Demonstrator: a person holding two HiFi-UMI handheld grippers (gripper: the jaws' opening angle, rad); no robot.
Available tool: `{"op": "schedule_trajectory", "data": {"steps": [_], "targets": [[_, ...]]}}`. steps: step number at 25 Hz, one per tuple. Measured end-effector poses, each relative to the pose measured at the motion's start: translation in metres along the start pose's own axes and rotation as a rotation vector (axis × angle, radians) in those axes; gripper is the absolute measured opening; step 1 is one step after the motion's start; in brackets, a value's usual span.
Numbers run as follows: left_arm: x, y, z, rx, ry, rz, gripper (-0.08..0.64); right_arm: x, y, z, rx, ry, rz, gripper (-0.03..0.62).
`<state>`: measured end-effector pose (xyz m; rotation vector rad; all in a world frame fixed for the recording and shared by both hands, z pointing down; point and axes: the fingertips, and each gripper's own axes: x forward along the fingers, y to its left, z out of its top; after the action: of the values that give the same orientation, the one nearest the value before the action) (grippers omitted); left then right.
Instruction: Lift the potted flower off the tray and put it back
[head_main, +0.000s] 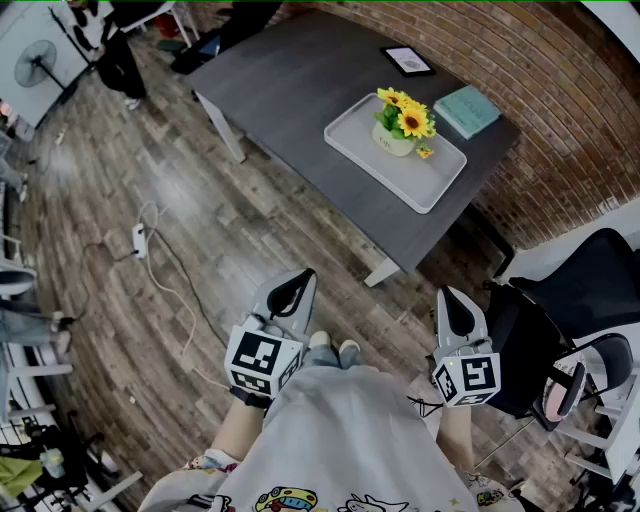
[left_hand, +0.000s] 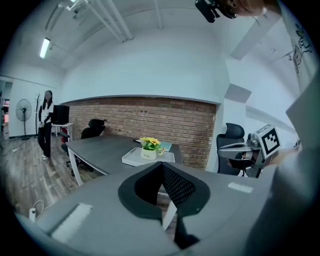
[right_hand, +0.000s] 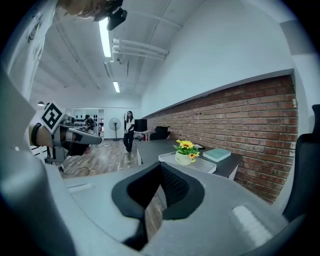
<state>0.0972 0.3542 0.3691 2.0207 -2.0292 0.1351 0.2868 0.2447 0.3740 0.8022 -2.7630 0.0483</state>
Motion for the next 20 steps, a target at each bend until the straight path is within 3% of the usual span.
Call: {"op": "schedule_trajectory", "data": {"steps": [10, 20], "targets": [[-0.005, -0.012, 0.007, -0.008, -0.043, 0.023, 0.007, -0.012, -0.008, 0.001, 0.044, -0.040, 0.023, 0.009], [-0.013, -0.032, 0.010, 0.005, -0.081, 0.055, 0.083, -0.021, 0.002, 0.004, 0.039, -0.076, 0.115, 0.104]]}}
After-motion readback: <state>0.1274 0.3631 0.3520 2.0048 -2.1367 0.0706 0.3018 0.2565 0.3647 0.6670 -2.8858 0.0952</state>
